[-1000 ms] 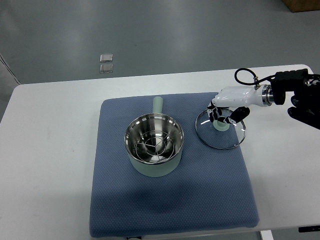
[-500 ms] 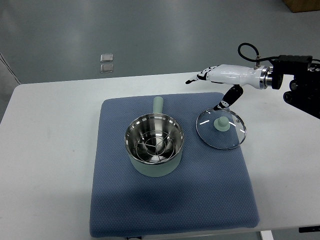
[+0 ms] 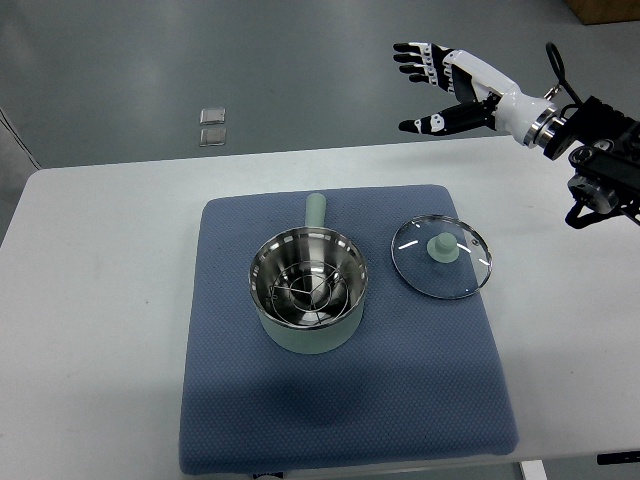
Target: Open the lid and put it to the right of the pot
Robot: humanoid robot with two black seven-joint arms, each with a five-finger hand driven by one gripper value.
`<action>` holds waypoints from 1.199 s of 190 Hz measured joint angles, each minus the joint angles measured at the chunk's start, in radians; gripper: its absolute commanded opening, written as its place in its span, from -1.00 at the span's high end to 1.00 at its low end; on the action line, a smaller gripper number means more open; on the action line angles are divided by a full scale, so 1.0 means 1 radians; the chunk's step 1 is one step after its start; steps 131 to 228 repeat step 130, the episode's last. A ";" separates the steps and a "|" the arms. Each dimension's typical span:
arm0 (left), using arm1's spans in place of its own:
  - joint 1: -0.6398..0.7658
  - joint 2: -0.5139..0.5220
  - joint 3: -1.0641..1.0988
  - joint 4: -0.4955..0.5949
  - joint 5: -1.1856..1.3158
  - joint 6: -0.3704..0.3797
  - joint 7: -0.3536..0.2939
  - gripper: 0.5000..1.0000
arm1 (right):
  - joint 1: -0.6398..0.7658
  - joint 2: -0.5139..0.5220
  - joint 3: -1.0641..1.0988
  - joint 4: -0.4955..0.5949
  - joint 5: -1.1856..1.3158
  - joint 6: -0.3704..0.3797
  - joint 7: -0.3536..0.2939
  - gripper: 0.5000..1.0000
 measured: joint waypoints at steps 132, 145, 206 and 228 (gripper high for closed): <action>0.000 0.000 0.000 0.000 0.000 0.000 0.000 -1.00 | -0.171 0.178 0.052 -0.121 0.532 -0.145 -0.051 -0.72; 0.000 0.000 0.000 0.000 0.000 0.000 0.000 -1.00 | -0.171 0.178 0.052 -0.121 0.532 -0.145 -0.051 -0.72; 0.000 0.000 0.000 0.000 0.000 0.000 0.000 -1.00 | -0.171 0.178 0.052 -0.121 0.532 -0.145 -0.051 -0.72; 0.000 0.000 0.000 0.000 0.000 0.000 0.000 -1.00 | -0.171 0.178 0.052 -0.121 0.532 -0.145 -0.051 -0.72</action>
